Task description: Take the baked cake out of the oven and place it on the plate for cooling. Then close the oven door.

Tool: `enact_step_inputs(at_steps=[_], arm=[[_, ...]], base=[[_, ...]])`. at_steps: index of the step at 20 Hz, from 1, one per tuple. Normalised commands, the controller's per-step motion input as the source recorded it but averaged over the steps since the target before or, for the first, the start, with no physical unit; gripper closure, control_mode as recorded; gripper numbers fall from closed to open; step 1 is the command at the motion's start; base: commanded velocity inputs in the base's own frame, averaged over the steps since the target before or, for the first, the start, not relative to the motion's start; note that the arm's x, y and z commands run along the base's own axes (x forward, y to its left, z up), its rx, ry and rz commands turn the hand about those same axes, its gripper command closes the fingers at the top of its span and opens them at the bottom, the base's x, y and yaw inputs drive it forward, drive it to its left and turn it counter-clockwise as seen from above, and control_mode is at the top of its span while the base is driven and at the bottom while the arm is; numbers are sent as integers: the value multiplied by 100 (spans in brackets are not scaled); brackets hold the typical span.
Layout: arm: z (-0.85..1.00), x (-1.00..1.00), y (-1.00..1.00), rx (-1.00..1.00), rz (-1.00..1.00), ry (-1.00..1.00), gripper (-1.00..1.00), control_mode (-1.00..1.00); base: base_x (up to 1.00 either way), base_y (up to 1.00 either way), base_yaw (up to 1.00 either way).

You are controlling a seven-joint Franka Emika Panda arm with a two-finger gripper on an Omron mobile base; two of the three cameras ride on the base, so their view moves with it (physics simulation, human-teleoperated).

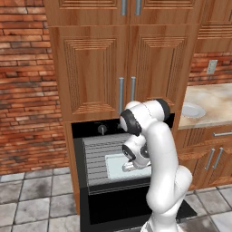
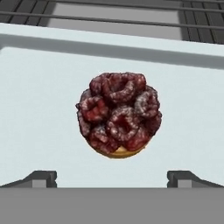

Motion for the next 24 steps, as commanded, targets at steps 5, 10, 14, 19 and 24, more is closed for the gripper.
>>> enact_step_inputs(at_steps=[5, 10, 14, 19, 24], arm=[[0, 16, 0, 1, 0, 0, -100, -100], [0, 9, 0, 0, 0, 0, -100, -100], [0, 8, -1, 0, 0, 0, -100, -100], [0, 8, 0, 0, 0, 0, -100, -100], [0, 7, 0, 0, 0, 0, -100, -100]], base=[[0, 0, 0], [0, 0, 0], [0, 0, 0], [0, 0, 0], [0, 0, 0]])
